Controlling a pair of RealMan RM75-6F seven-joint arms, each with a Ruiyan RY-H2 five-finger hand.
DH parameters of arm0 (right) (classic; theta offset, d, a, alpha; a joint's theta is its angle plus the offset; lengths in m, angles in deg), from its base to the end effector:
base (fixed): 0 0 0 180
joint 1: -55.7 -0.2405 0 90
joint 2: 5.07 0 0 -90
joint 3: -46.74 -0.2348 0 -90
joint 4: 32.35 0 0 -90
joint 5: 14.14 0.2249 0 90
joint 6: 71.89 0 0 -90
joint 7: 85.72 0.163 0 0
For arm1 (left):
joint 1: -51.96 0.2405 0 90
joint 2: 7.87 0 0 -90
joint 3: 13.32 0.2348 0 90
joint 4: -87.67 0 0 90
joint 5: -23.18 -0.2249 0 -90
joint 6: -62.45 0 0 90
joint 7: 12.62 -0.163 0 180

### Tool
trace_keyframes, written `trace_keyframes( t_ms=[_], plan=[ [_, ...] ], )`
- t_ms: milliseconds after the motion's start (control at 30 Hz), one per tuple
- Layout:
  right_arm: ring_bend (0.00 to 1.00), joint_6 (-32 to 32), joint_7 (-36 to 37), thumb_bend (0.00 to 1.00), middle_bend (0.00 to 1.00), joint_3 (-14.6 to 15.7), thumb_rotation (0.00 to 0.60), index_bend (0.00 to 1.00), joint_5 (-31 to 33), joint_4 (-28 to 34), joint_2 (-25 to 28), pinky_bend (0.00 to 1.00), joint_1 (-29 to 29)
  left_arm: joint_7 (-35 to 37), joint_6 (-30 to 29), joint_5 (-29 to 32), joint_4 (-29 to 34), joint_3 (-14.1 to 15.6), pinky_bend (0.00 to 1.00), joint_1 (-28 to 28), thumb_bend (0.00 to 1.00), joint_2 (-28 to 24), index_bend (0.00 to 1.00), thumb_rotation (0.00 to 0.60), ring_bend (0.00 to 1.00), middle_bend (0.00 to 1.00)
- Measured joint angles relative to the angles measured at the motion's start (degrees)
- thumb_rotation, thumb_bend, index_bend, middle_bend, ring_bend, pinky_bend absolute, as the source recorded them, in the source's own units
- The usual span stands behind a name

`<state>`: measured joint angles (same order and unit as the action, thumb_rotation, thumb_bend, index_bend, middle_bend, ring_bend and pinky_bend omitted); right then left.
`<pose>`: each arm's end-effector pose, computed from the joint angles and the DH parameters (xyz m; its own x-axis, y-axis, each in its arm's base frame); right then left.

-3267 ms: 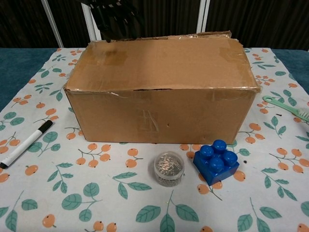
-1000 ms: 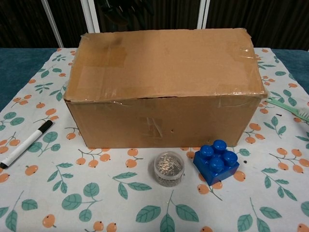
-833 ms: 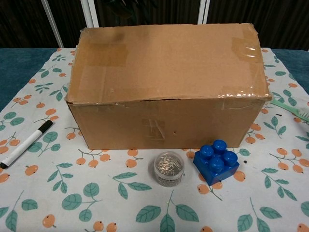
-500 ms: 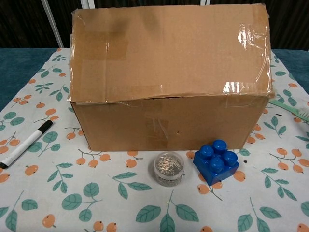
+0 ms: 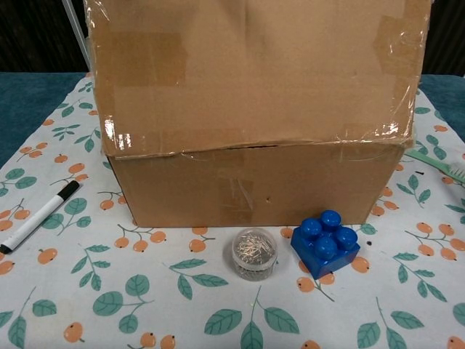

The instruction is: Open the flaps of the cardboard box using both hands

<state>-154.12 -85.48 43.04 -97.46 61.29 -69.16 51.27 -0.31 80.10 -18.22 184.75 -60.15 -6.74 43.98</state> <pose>-0.3029 -0.2000 0.1315 0.3643 -0.0418 0.9304 -0.9298 0.0406 0.3659 0.0619 0.3784 0.1146 0.2081 0.8158 0.5396 0.9147 -0.3577 0.1880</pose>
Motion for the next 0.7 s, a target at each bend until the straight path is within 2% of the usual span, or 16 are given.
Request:
trace_keyframes(
  t_ms=[233, 333, 533, 700],
  plan=[
    [0.0, -0.2, 0.0, 0.23, 0.0, 0.0, 0.6, 0.0, -0.2, -0.2, -0.1, 0.19, 0.0, -3.2, 5.2, 4.3, 2.7, -6.3, 0.33, 5.1, 0.46, 0.8, 0.03, 0.6, 0.18, 0.13],
    [0.0, -0.2, 0.0, 0.23, 0.0, 0.0, 0.6, 0.0, -0.2, -0.2, -0.1, 0.19, 0.1, -4.5, 7.0, 5.7, 3.7, -8.0, 0.33, 6.8, 0.46, 1.0, 0.03, 0.6, 0.18, 0.13],
    [0.0, -0.2, -0.1, 0.23, 0.0, 0.0, 0.6, 0.0, -0.3, -0.3, -0.1, 0.19, 0.0, -6.4, 9.7, 7.5, 6.2, -9.4, 0.33, 9.9, 0.46, 1.6, 0.03, 0.6, 0.18, 0.13],
    [0.0, -0.2, -0.1, 0.23, 0.0, 0.0, 0.6, 0.0, -0.2, -0.3, -0.1, 0.19, 0.1, -7.3, 11.3, 8.4, 7.3, -8.7, 0.33, 11.6, 0.46, 2.2, 0.03, 0.6, 0.18, 0.12]
  ],
)
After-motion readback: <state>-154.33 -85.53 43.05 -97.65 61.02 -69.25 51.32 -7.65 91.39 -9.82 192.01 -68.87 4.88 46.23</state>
